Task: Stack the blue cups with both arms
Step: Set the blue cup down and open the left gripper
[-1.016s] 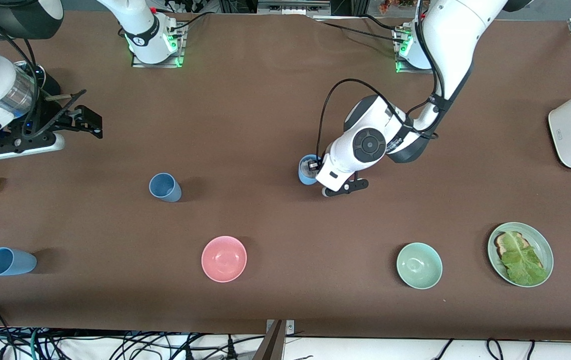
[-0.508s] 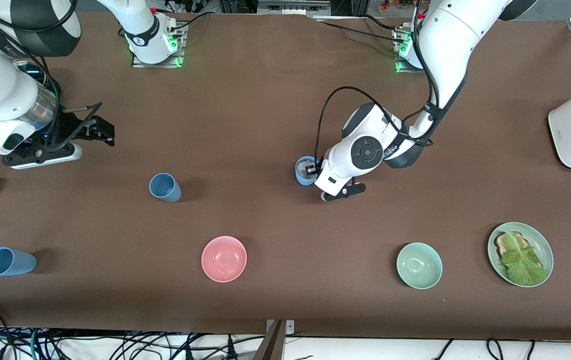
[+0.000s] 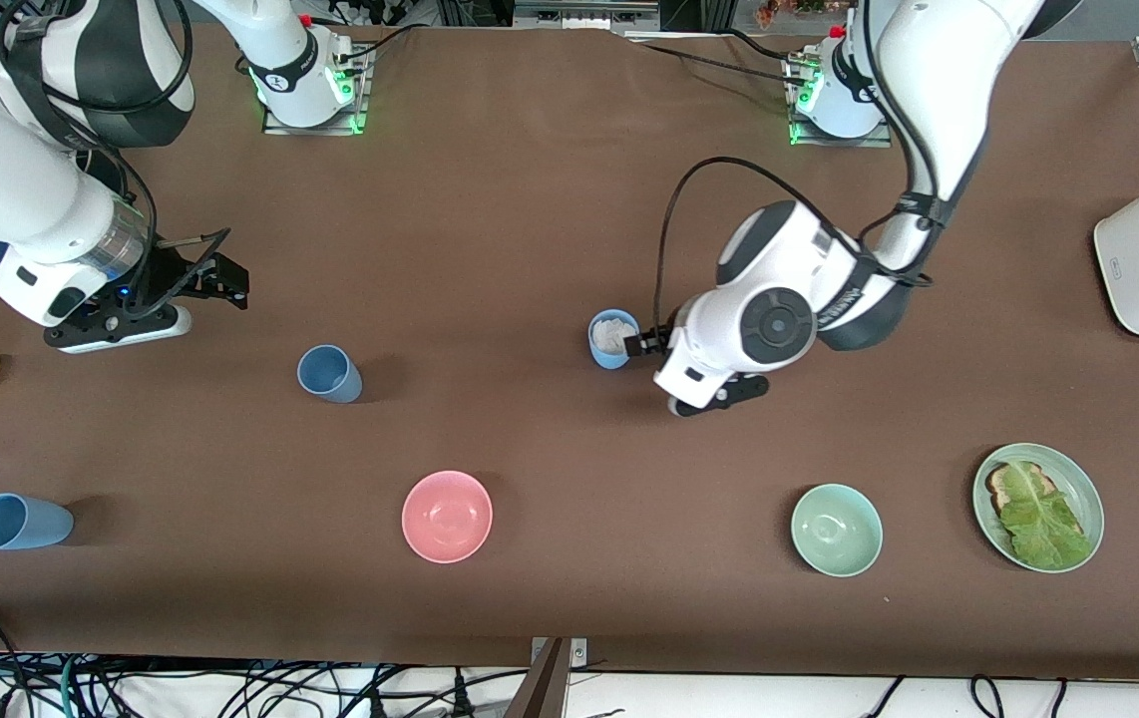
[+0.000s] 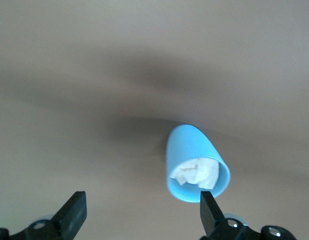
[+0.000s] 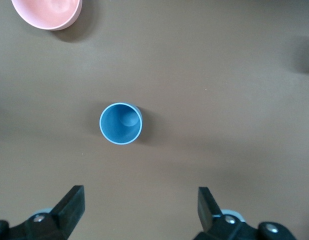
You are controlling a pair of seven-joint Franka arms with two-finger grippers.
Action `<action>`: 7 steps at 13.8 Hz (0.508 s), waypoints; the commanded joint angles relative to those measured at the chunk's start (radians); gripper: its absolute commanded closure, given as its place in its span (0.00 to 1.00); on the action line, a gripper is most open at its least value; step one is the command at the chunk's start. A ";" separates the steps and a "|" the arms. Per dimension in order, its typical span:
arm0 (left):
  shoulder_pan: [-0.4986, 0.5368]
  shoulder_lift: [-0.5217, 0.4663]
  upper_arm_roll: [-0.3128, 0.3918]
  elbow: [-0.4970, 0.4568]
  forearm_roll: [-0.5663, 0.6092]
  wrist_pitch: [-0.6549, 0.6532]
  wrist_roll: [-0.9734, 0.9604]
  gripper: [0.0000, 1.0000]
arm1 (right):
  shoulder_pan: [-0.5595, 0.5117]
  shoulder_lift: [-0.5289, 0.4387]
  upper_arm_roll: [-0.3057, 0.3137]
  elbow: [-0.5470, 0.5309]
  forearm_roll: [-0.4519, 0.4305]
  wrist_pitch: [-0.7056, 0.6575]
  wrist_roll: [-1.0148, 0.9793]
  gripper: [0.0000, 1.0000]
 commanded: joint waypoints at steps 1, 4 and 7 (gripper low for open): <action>0.101 -0.039 0.002 0.005 0.016 -0.091 0.120 0.00 | -0.004 -0.015 0.002 -0.048 0.011 0.048 -0.016 0.00; 0.235 -0.062 0.000 0.005 0.087 -0.159 0.296 0.00 | -0.011 0.006 0.002 -0.132 0.011 0.172 -0.016 0.00; 0.339 -0.067 0.000 0.007 0.182 -0.174 0.469 0.00 | -0.014 0.025 0.002 -0.229 0.011 0.320 -0.016 0.00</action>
